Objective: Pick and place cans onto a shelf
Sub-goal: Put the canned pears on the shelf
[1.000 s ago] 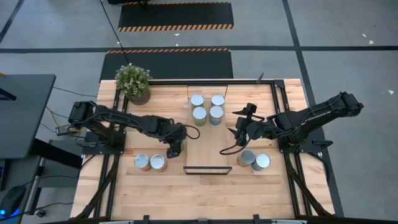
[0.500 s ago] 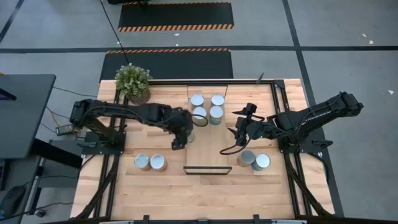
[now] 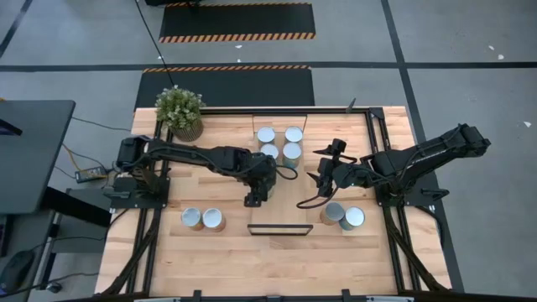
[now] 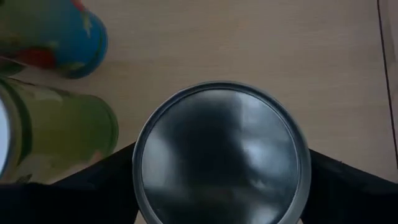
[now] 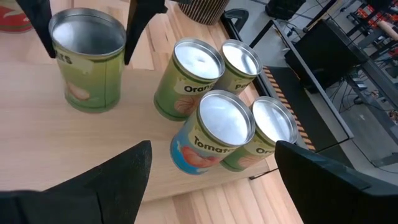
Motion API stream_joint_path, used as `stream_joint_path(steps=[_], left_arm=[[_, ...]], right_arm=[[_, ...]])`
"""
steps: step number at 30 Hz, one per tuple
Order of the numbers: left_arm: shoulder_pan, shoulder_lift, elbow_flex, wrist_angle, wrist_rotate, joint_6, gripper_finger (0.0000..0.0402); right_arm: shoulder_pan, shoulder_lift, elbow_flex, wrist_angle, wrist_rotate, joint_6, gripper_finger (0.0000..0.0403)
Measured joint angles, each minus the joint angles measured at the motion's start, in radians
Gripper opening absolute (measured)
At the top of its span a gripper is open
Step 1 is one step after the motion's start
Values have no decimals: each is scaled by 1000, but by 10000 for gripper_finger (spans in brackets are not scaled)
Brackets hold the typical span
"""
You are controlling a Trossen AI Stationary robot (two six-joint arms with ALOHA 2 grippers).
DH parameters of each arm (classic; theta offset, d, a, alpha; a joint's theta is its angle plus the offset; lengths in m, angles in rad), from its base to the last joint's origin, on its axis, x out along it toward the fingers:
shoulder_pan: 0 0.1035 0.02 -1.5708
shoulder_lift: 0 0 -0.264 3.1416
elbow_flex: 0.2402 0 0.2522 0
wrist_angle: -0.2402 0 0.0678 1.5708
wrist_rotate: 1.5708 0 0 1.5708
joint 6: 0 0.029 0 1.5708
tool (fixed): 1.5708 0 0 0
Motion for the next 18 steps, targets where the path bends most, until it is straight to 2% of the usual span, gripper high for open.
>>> stream_joint_path(steps=[8,14,18], left_arm=[[0,-3,1,-7,-42,20,387],[-22,-4,43,-57,-145,104,393],[-36,-6,82,-80,-175,132,393]], right_arm=[[0,0,0,0,-16,0,348],[0,0,0,0,-17,0,348],[0,0,0,0,-18,0,348]])
